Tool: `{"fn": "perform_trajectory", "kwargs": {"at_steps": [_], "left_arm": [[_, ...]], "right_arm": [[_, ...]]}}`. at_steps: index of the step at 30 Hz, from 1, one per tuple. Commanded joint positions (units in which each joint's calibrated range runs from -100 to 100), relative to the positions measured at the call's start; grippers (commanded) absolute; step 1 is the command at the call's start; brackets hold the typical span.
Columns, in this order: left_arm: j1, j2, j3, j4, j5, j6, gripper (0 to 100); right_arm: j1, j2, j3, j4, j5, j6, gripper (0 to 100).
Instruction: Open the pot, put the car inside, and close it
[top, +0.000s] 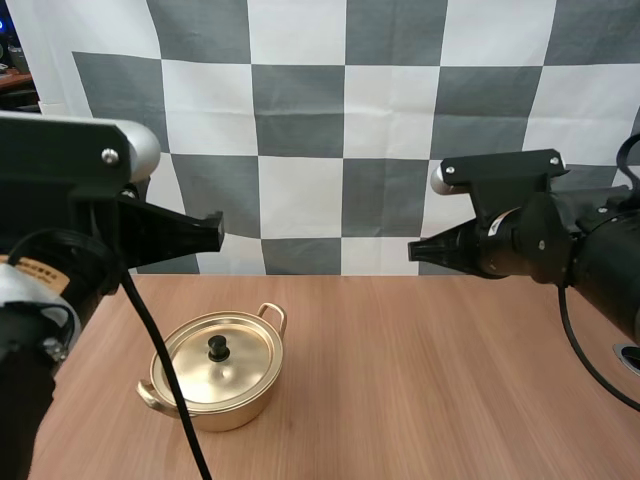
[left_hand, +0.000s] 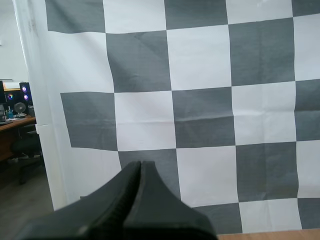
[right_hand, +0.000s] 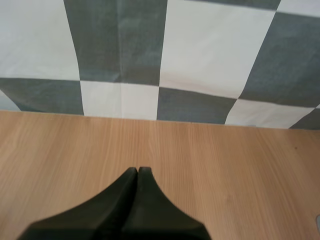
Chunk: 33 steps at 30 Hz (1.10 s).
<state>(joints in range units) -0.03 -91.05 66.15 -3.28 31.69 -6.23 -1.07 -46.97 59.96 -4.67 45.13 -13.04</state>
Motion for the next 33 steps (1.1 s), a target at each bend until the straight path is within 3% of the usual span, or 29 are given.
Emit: {"fn": "perform_trajectory", "kwargs": {"at_steps": [1, 6, 11, 19, 24, 33], "left_arm": [[0.01, -2.4, 20.7, -0.9, -10.8, -0.1, 0], [0.01, -7.8, 32.0, -3.6, -20.6, -0.1, 0], [0.01, -8.9, 33.9, -3.7, -15.5, -0.1, 0], [0.08, -8.9, 33.9, -3.7, -1.8, -0.1, 0], [0.08, -8.9, 33.9, -3.7, -1.5, -0.1, 0], [0.08, -8.9, 33.9, -3.3, -3.0, -0.1, 0]], "right_arm": [[0.0, 0.0, 3.6, 0.0, -1.4, 0.0, 0], [0.0, 0.0, 14.0, 0.1, -19.6, 0.0, 0], [0.0, 0.0, 22.6, 0.1, -34.6, 0.0, 0], [0.0, -0.1, 24.6, 4.3, -35.8, 0.0, 0], [0.0, -5.2, 27.2, 7.5, -37.3, 0.0, 0], [0.0, -16.2, 37.2, 7.4, -57.8, 0.0, 0]]}}
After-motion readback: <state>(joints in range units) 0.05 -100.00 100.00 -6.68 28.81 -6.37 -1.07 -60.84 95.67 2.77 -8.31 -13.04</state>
